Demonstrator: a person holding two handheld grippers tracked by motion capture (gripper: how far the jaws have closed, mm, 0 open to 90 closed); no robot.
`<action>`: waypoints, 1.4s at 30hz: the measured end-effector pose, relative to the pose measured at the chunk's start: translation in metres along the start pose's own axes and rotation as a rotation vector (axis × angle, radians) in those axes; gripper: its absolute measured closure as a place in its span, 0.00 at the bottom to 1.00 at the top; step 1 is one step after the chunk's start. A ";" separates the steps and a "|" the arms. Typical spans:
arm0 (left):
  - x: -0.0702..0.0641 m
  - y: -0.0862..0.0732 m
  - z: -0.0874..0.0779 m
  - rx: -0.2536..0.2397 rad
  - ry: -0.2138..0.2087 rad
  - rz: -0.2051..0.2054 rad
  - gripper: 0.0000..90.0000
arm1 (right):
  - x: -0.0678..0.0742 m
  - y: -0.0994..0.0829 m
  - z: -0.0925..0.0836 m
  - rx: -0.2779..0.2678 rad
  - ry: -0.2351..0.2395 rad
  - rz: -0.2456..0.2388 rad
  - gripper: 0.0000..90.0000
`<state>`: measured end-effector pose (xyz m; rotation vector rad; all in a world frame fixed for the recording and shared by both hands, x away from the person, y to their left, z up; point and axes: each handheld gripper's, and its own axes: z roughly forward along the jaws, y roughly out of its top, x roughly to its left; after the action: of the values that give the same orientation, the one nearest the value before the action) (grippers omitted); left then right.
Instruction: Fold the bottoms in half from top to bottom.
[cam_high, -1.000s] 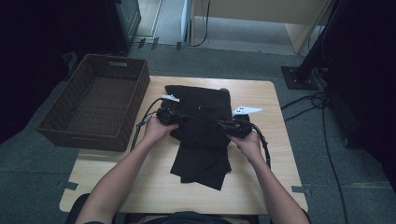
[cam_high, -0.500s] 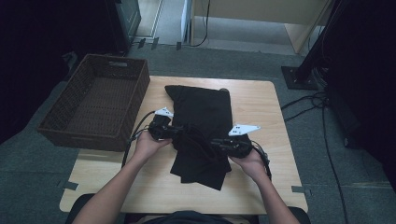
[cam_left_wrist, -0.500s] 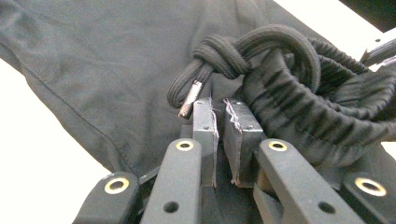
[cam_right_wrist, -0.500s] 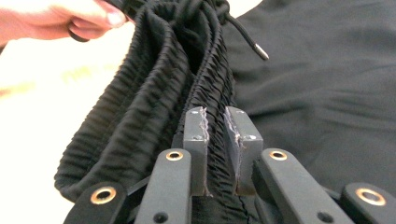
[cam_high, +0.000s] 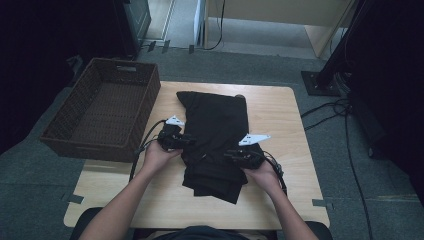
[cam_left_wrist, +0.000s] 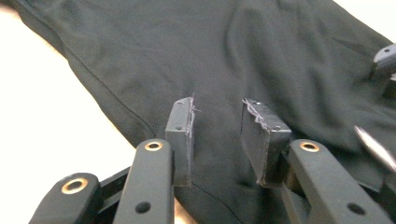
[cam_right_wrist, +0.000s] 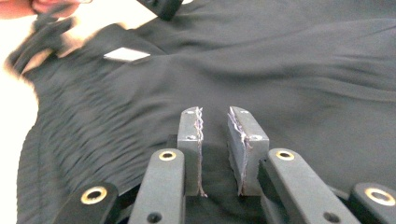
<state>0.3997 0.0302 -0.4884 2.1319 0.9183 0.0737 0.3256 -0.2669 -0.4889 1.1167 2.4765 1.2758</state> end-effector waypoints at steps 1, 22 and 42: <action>0.000 0.000 0.001 0.000 -0.001 -0.001 0.69 | -0.002 0.000 0.000 -0.007 -0.008 0.008 0.83; 0.030 0.031 0.047 0.022 0.133 -0.011 0.62 | -0.064 0.054 0.061 -0.039 -0.301 0.067 0.58; -0.023 -0.026 0.015 -0.021 0.105 -0.006 0.61 | -0.016 0.000 0.044 -0.031 -0.278 0.005 0.57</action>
<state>0.3729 0.0170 -0.5111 2.1227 0.9801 0.1928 0.3565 -0.2490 -0.5198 1.2018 2.2452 1.0728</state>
